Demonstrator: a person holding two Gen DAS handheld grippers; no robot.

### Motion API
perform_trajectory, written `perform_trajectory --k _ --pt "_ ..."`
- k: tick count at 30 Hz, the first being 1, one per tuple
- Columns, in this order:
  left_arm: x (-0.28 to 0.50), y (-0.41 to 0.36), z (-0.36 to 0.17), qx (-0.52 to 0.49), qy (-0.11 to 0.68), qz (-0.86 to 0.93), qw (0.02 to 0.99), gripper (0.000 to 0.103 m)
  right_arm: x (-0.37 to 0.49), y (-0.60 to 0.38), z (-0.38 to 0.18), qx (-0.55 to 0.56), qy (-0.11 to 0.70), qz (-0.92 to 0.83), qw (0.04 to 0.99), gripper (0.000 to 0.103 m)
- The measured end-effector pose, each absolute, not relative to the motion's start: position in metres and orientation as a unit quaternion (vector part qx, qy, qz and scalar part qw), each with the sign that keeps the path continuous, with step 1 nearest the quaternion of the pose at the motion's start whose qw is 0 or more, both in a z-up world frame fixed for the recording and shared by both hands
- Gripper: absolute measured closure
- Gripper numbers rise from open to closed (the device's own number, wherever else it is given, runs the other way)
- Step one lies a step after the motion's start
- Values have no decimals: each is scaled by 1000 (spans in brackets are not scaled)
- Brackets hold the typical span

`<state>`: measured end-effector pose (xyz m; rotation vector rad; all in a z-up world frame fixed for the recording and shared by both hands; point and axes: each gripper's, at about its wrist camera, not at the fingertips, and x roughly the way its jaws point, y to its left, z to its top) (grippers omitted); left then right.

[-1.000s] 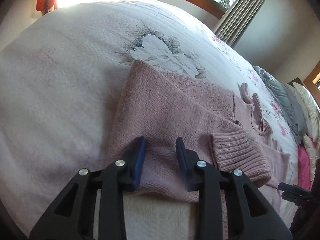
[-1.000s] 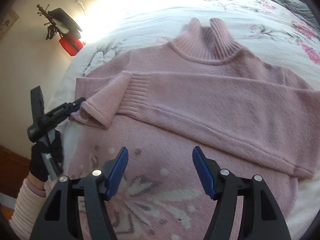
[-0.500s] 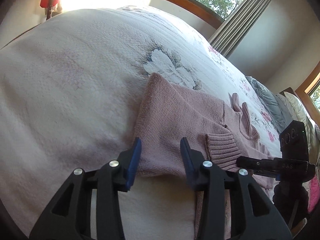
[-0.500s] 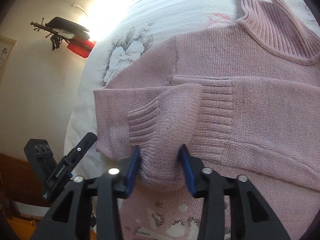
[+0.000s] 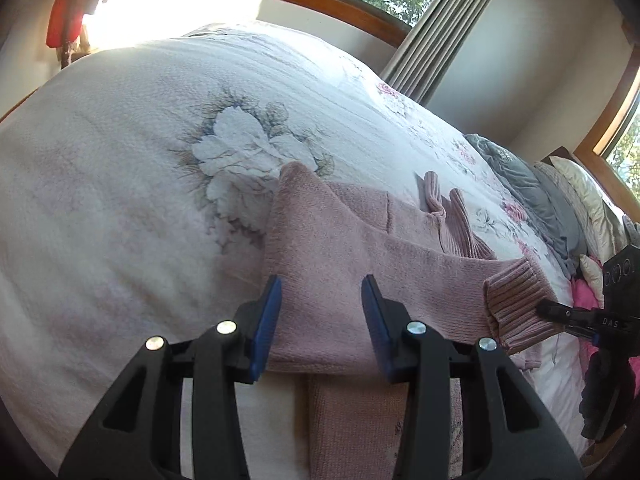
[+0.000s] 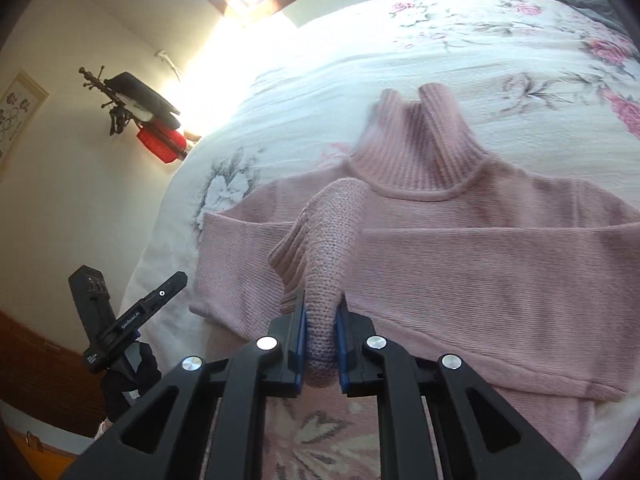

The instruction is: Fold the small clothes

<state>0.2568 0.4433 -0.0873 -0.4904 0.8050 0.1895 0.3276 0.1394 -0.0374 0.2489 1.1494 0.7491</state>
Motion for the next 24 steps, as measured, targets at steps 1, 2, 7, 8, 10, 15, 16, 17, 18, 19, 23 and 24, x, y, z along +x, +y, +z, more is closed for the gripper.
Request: perform_trajectory --k 1,2,7,8,10,15,16,17,18,19,23,24 --pt "263 435 -91 -226 396 91 886 62 330 128 -41 120 531 335 769 91" --pt "269 429 -95 -217 406 93 883 62 333 118 -46 122 534 324 772 91" --pt "289 413 -123 -190 442 118 868 62 347 91 -89 108 562 257 779 91" --pt "291 412 -126 -181 445 124 868 62 350 86 -99 110 568 249 777 91" --pt "292 410 -131 -169 447 128 869 59 353 80 -117 112 580 239 771 90" --pt "289 417 -126 -186 452 130 863 59 344 83 -107 52 564 211 796 75" --pt "287 416 -120 -184 444 131 867 59 339 87 -96 28 547 206 811 73" --pt "286 413 -113 -181 434 126 873 59 333 93 -86 10 533 210 819 71" --pt "286 406 -106 -175 426 119 879 59 328 101 -77 -3 526 221 822 70" --pt "287 399 -100 -168 420 112 885 58 324 110 -70 -13 522 234 820 68" --pt "300 367 -93 -150 426 72 889 55 310 159 -68 -78 530 263 802 48" --pt "303 361 -96 -147 430 67 888 54 309 169 -75 -96 537 255 799 47"
